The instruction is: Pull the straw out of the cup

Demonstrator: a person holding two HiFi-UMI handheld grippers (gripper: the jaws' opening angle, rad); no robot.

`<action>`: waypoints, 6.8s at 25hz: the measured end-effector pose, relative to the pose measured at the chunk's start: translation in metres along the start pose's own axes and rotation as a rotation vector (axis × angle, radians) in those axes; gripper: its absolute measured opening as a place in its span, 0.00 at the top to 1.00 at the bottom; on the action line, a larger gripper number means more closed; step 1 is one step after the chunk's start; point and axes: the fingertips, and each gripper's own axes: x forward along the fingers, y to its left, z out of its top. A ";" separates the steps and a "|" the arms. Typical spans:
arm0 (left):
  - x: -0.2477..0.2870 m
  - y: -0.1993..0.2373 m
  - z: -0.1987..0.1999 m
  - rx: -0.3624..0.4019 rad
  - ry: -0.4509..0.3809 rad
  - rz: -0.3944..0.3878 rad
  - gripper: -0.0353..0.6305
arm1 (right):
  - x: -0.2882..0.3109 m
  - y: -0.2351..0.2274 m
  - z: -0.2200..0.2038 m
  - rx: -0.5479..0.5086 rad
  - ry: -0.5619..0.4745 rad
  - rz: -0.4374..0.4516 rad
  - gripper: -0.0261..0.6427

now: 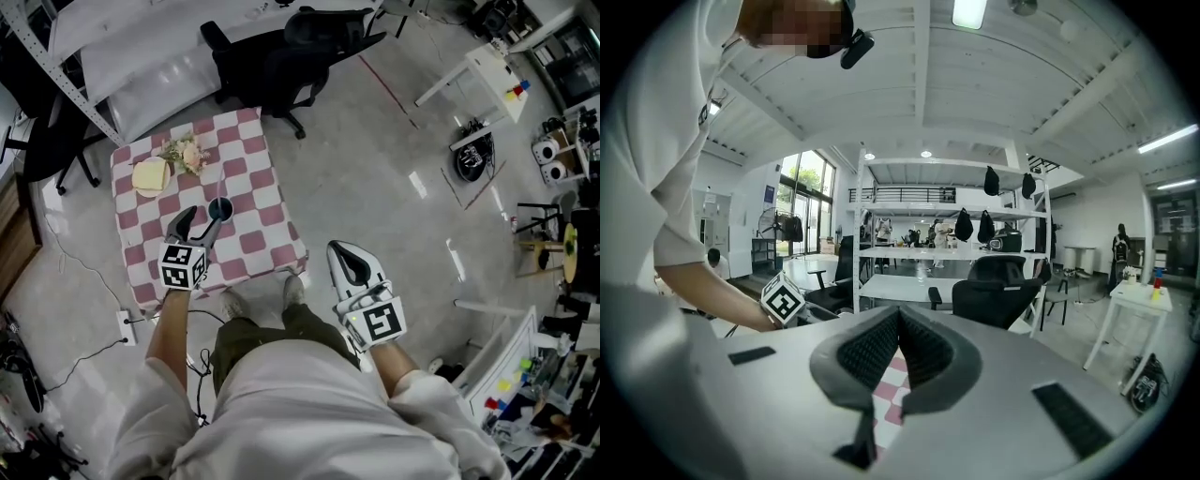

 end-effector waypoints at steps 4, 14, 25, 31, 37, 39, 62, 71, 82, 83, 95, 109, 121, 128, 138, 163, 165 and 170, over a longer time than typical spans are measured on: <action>0.015 0.006 -0.012 -0.010 0.033 -0.002 0.54 | -0.007 -0.007 -0.003 0.000 0.006 -0.023 0.95; 0.058 0.020 -0.037 -0.033 0.113 0.001 0.54 | -0.021 -0.025 -0.014 0.004 0.039 -0.074 0.95; 0.093 0.035 -0.062 -0.067 0.185 0.010 0.55 | -0.039 -0.045 -0.025 0.005 0.076 -0.144 0.95; 0.110 0.041 -0.074 -0.070 0.225 0.005 0.56 | -0.043 -0.048 -0.029 0.007 0.091 -0.169 0.95; 0.121 0.047 -0.078 -0.064 0.241 0.008 0.60 | -0.043 -0.048 -0.034 0.006 0.107 -0.183 0.95; 0.124 0.048 -0.079 -0.057 0.246 0.008 0.62 | -0.043 -0.048 -0.035 0.008 0.113 -0.187 0.95; 0.138 0.047 -0.082 0.013 0.255 0.001 0.88 | -0.031 -0.053 -0.040 0.013 0.139 -0.193 0.95; 0.134 0.047 -0.079 0.006 0.241 0.003 0.89 | -0.026 -0.052 -0.037 0.009 0.136 -0.178 0.95; 0.117 0.042 -0.052 -0.016 0.166 0.008 0.90 | -0.016 -0.043 -0.031 0.004 0.117 -0.133 0.95; 0.115 0.040 -0.048 -0.015 0.158 0.007 0.90 | -0.014 -0.043 -0.030 0.004 0.113 -0.127 0.95; 0.071 0.026 -0.006 0.002 0.078 0.016 0.90 | 0.003 -0.029 -0.018 0.009 0.067 -0.046 0.95; 0.013 0.008 0.071 0.082 -0.043 0.018 0.90 | 0.031 -0.010 0.003 0.012 -0.009 0.049 0.95; -0.056 -0.017 0.133 0.140 -0.163 0.026 0.90 | 0.044 0.004 0.015 0.012 -0.050 0.117 0.95; -0.093 -0.031 0.157 0.164 -0.207 0.045 0.90 | 0.051 0.013 0.021 0.008 -0.068 0.162 0.95; -0.135 -0.051 0.177 0.186 -0.268 0.071 0.90 | 0.052 0.018 0.029 -0.011 -0.082 0.196 0.95; -0.206 -0.053 0.187 0.138 -0.384 0.116 0.90 | 0.067 0.042 0.040 -0.048 -0.094 0.237 0.96; -0.207 -0.053 0.186 0.137 -0.384 0.118 0.90 | 0.067 0.043 0.039 -0.051 -0.090 0.239 0.96; -0.209 -0.055 0.186 0.134 -0.388 0.118 0.90 | 0.066 0.044 0.038 -0.049 -0.090 0.246 0.96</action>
